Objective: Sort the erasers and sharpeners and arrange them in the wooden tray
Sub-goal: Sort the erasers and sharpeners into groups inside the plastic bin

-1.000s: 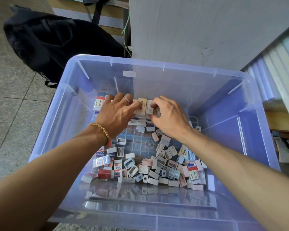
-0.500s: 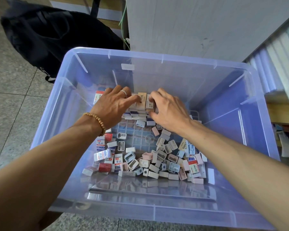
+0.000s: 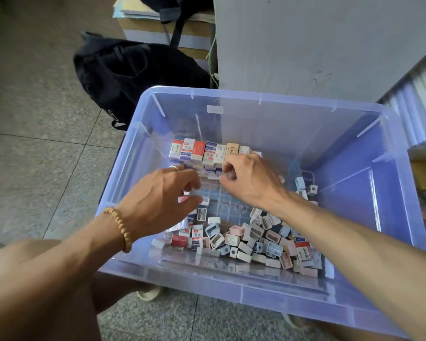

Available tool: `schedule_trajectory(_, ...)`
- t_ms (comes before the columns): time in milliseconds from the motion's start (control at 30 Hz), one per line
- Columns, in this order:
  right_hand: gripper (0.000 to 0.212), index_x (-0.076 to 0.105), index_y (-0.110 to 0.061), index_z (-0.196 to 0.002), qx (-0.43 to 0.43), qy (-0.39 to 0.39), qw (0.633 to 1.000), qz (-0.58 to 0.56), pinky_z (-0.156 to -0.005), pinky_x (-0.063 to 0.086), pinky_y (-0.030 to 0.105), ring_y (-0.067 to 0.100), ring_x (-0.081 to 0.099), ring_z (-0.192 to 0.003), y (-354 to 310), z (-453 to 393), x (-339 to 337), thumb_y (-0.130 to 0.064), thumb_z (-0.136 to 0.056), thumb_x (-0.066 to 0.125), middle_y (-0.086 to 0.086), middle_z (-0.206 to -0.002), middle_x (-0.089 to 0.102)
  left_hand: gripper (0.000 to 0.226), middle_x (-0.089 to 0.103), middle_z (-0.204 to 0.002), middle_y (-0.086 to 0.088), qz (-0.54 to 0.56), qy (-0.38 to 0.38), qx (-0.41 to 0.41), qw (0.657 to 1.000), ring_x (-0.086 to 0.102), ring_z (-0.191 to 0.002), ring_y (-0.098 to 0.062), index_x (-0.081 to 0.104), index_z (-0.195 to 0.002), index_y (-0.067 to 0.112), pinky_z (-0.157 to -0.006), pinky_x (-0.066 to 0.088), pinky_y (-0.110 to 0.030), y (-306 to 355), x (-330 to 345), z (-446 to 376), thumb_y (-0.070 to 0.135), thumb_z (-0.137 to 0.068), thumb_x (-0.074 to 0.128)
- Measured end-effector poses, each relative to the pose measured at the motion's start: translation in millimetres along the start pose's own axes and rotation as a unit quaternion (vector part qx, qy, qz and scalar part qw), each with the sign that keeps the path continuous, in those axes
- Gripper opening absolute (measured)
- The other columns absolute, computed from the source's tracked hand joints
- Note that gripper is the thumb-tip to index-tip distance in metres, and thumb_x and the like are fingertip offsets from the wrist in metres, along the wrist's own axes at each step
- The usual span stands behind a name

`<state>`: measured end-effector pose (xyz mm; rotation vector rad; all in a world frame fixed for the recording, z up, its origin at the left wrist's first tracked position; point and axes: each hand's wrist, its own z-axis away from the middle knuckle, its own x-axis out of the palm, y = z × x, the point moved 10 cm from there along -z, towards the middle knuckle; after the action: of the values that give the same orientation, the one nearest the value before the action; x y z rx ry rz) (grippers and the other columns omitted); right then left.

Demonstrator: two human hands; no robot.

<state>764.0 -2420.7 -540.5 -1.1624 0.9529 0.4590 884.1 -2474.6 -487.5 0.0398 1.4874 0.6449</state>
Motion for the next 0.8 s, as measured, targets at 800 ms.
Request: schedule_trajectory(800,0.051,0.043,-0.013,-0.126,-0.185,-0.318,0.915,0.168,-0.091,0.046,0.045,0.032,0.046,-0.113,-68.4,8.3,172.2,-0.043,-0.089,0.062,0.015,-0.122,0.048,0.016,0.057,-0.083,0.019,0.068,0.044,-0.088,0.993,0.058,-0.077,0.001,0.057,-0.093,0.034,-0.065,0.049,-0.031,11.7,-29.0,110.8,0.048,-0.090,0.051)
